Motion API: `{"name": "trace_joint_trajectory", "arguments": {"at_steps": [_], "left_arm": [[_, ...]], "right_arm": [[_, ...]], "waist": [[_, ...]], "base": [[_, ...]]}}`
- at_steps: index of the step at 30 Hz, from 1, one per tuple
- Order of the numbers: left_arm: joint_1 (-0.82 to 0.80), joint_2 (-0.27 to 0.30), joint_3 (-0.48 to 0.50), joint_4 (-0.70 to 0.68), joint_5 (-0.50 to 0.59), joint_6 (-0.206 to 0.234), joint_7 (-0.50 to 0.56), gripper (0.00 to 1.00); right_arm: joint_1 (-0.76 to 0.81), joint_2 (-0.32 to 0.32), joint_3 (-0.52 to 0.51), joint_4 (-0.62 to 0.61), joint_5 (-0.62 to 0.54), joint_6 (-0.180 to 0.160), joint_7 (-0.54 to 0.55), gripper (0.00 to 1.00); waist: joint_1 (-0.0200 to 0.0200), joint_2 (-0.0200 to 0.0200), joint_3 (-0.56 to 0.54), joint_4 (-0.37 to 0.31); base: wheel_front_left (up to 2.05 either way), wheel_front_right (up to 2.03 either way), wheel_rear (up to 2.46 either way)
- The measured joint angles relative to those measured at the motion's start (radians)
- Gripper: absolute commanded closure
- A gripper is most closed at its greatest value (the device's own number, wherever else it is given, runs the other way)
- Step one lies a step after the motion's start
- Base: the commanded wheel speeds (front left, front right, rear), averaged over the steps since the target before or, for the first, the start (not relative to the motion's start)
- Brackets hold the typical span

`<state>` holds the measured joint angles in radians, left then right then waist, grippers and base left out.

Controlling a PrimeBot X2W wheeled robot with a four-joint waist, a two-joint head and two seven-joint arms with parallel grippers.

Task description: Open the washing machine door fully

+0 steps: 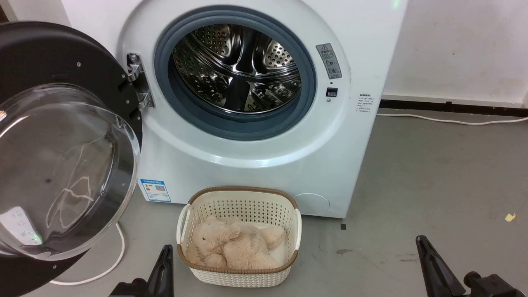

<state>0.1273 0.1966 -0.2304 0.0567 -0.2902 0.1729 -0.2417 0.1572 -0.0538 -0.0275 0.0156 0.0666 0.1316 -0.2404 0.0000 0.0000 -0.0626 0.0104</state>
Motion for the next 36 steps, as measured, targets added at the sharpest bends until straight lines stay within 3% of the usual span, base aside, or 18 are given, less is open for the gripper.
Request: {"name": "trace_joint_trajectory", "arguments": {"at_steps": [36], "left_arm": [[-0.028, -0.047, 0.07, -0.017, 0.087, -0.052, 0.074, 1.0]], "right_arm": [[-0.035, 0.0, 0.007, -0.001, -0.016, 0.0, 0.073, 1.0]], "waist": [[0.0, 0.0, 0.019, -0.003]], "base": [[0.0, 0.0, 0.0]]}}
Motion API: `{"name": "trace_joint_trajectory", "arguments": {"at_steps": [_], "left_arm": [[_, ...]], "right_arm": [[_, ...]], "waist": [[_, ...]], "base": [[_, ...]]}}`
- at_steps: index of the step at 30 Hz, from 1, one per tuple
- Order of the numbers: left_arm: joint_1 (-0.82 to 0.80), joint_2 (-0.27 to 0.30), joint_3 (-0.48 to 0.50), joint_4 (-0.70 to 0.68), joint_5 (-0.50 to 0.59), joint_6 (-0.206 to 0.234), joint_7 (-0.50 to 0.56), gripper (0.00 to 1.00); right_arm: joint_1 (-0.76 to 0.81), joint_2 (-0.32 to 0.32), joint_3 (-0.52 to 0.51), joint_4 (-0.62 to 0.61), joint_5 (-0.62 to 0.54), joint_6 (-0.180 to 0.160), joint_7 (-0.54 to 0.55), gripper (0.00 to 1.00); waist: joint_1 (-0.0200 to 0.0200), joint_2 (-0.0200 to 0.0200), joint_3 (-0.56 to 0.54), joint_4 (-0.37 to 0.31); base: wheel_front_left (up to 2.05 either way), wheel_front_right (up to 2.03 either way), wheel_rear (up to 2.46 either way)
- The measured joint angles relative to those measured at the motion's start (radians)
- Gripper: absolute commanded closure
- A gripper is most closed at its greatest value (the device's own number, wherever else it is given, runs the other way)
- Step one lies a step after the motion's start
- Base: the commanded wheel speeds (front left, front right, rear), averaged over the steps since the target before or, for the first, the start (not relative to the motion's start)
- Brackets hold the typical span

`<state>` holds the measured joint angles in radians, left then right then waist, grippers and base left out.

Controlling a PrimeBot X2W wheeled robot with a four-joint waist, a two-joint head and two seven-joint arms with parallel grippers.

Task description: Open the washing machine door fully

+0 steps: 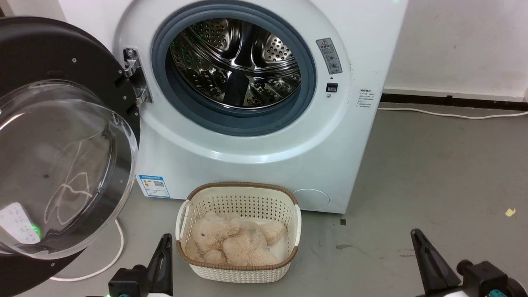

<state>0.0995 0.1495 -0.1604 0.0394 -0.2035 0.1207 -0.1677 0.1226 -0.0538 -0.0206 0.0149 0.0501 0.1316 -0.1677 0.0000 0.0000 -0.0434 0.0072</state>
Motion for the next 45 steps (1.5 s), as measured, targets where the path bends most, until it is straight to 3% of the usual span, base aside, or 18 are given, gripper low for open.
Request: {"name": "trace_joint_trajectory", "arguments": {"at_steps": [45], "left_arm": [[-0.043, -0.047, 0.083, -0.017, 0.106, -0.063, 0.089, 1.0]], "right_arm": [[-0.052, 0.0, 0.009, -0.006, -0.025, 0.0, 0.088, 1.0]], "waist": [[0.0, 0.0, 0.023, -0.004]], "base": [[0.0, 0.0, 0.0]]}}
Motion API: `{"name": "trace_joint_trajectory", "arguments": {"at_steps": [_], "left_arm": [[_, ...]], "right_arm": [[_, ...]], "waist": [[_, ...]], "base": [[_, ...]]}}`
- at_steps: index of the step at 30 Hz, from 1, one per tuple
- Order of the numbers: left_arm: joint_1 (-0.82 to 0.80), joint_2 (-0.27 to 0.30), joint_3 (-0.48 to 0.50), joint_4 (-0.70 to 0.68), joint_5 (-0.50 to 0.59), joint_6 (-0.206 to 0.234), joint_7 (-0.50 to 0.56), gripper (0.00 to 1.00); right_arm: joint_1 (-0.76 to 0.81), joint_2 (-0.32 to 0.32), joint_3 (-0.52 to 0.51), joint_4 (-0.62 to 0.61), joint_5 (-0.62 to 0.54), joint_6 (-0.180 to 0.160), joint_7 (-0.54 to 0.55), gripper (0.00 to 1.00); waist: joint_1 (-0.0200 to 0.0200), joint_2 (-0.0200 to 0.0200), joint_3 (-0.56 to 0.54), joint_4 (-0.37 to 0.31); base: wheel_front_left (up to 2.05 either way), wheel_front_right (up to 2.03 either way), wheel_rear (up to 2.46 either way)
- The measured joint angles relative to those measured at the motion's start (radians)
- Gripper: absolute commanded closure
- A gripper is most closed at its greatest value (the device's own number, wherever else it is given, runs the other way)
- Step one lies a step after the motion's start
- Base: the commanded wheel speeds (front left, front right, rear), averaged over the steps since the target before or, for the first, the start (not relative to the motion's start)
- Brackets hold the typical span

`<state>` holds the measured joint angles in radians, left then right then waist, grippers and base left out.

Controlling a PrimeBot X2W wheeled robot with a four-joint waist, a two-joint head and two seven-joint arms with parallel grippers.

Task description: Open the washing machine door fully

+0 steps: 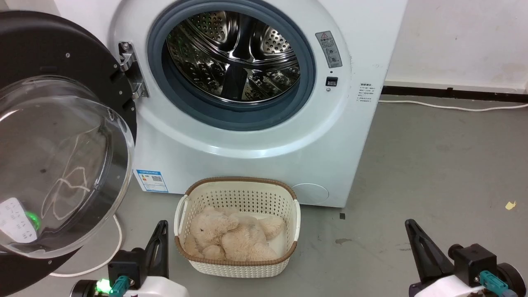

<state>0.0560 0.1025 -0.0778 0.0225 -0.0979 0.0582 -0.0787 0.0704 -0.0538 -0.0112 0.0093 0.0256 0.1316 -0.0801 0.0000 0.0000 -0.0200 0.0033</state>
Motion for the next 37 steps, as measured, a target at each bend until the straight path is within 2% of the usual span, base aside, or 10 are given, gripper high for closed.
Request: {"name": "trace_joint_trajectory", "arguments": {"at_steps": [37], "left_arm": [[-0.037, -0.051, 0.069, -0.019, 0.088, -0.053, 0.074, 1.0]], "right_arm": [[-0.057, 0.0, 0.011, -0.006, -0.018, 0.0, 0.075, 1.0]], "waist": [[0.0, 0.0, 0.02, -0.003]], "base": [[0.0, 0.0, 0.0]]}}
